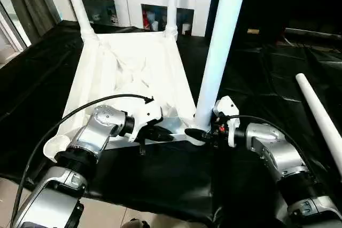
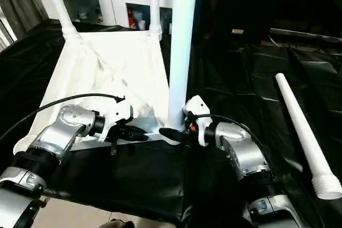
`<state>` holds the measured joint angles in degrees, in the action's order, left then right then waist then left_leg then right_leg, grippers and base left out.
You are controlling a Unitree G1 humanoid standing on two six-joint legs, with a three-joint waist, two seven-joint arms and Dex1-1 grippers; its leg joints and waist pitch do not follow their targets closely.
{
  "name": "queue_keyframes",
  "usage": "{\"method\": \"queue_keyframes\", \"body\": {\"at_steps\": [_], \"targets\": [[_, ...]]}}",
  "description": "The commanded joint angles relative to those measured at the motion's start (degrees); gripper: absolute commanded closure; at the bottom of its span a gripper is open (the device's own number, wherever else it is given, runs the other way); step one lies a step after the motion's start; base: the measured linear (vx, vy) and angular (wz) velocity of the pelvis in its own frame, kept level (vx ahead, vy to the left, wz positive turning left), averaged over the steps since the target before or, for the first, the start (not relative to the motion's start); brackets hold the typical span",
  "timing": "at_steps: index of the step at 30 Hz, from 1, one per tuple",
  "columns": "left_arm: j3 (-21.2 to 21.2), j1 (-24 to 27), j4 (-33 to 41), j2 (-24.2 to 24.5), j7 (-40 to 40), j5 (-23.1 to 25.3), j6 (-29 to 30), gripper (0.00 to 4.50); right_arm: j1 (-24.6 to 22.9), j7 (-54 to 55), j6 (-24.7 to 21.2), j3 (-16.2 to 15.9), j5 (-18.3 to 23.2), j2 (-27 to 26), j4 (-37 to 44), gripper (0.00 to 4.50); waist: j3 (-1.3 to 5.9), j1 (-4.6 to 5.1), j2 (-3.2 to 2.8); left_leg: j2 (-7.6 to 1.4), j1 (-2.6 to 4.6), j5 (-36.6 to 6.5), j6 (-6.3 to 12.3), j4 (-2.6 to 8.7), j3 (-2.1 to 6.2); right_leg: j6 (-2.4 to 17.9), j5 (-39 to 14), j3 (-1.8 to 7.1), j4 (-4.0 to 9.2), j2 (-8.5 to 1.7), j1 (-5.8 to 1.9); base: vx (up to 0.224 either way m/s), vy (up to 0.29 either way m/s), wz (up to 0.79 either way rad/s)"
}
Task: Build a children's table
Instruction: Rotate leg to tighten
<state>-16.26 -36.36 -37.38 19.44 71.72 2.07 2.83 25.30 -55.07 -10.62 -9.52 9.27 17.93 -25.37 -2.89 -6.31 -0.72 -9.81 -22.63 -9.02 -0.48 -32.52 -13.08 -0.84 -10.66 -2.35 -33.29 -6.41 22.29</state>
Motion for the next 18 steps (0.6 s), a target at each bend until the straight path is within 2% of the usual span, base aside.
{"method": "queue_keyframes", "body": {"at_steps": [1,6,8,10,11,12,13,15,17,18], "targets": [[0.2,1.0,0.5,-1.2,0.8,-2.1,-0.2,4.5,0.0,0.4,0.0,0.0,0.0,0.3,0.5,1.7,4.0,0.24,0.46,-3.72,2.21,-12.4,1.2,3.58,1.87,14.1,-6.0,1.54,2.41,-2.47,-1.36,0.0,0.0,0.0],[0.6,0.7,-0.2,-1.8,-1.5,-1.6,-0.1,4.5,-0.8,3.1,-0.6,1.1,0.5,-1.5,0.2,1.71,3.88,0.31,0.48,-3.7,2.15,-13.6,0.96,3.62,1.91,13.9,-8.1,1.61,2.59,-2.53,-1.29,0.0,0.0,0.0],[0.7,0.2,-1.2,-2.4,-3.6,-0.8,0.5,4.5,-0.8,6.6,-0.3,1.6,-0.5,-2.6,-0.9,1.71,3.79,0.6,0.45,-3.67,2.21,-15.2,-0.05,3.82,2.03,13.3,-10.3,1.68,2.84,-2.55,-1.16,0.0,0.0,0.0],[1.5,-1.2,-4.0,-4.9,-10.2,0.5,1.8,4.5,-0.3,19.0,-0.3,2.9,-4.0,-6.5,-5.4,1.71,3.58,1.08,0.35,-3.61,2.29,-17.2,-1.27,4.04,2.11,12.9,-13.2,1.82,3.19,-2.63,-0.76,0.0,0.0,0.0],[1.7,-1.8,-4.9,-6.1,-13.2,1.1,2.7,4.5,-0.2,23.1,-0.8,3.7,-4.4,-8.2,-6.6,1.71,3.22,1.47,0.51,-3.44,2.42,-20.0,-2.73,4.26,2.32,11.9,-17.9,1.77,3.75,-2.73,-0.64,0.0,0.0,0.0],[1.8,-1.9,-5.0,-6.3,-13.8,1.2,2.9,4.5,-0.2,23.7,-1.0,3.8,-4.4,-8.5,-6.7,1.71,3.17,1.76,0.5,-3.41,2.51,-21.4,-3.39,4.35,2.38,11.3,-20.3,1.82,3.9,-2.8,-0.55,0.0,0.0,0.0],[2.1,-2.6,-5.9,-8.0,-17.6,1.7,4.4,4.5,0.1,28.8,-1.9,5.2,-4.2,-10.6,-7.9,1.72,3.1,2.03,0.46,-3.51,2.82,-24.3,-4.39,4.46,2.83,9.6,-25.4,1.86,4.46,-3.06,-0.4,0.0,0.0,0.0],[2.6,-3.5,-6.8,-9.8,-21.8,2.1,6.2,4.5,0.6,33.4,-2.4,6.6,-4.1,-12.6,-9.0,1.73,2.98,2.17,0.41,-3.46,3.15,-26.5,-4.72,4.51,2.97,8.3,-28.3,1.87,4.95,-3.03,-0.01,0.0,0.0,0.0],[3.1,-4.3,-7.7,-11.8,-25.9,2.4,8.0,4.5,1.1,37.2,-2.6,7.4,-4.3,-14.1,-9.9,1.73,2.93,2.11,0.33,-3.38,3.77,-28.4,-5.05,4.36,3.08,7.6,-29.7,1.77,5.59,-2.94,0.43,0.0,0.0,0.0],[2.8,-4.6,-7.9,-13.3,-27.7,2.8,8.6,4.5,1.7,39.5,-2.1,7.6,-4.8,-15.2,-10.8,1.73,2.93,2.2,0.34,-3.35,3.71,-28.9,-5.05,4.43,3.12,7.4,-29.6,1.74,5.58,-2.9,0.42,0.0,0.0,0.0]]}}
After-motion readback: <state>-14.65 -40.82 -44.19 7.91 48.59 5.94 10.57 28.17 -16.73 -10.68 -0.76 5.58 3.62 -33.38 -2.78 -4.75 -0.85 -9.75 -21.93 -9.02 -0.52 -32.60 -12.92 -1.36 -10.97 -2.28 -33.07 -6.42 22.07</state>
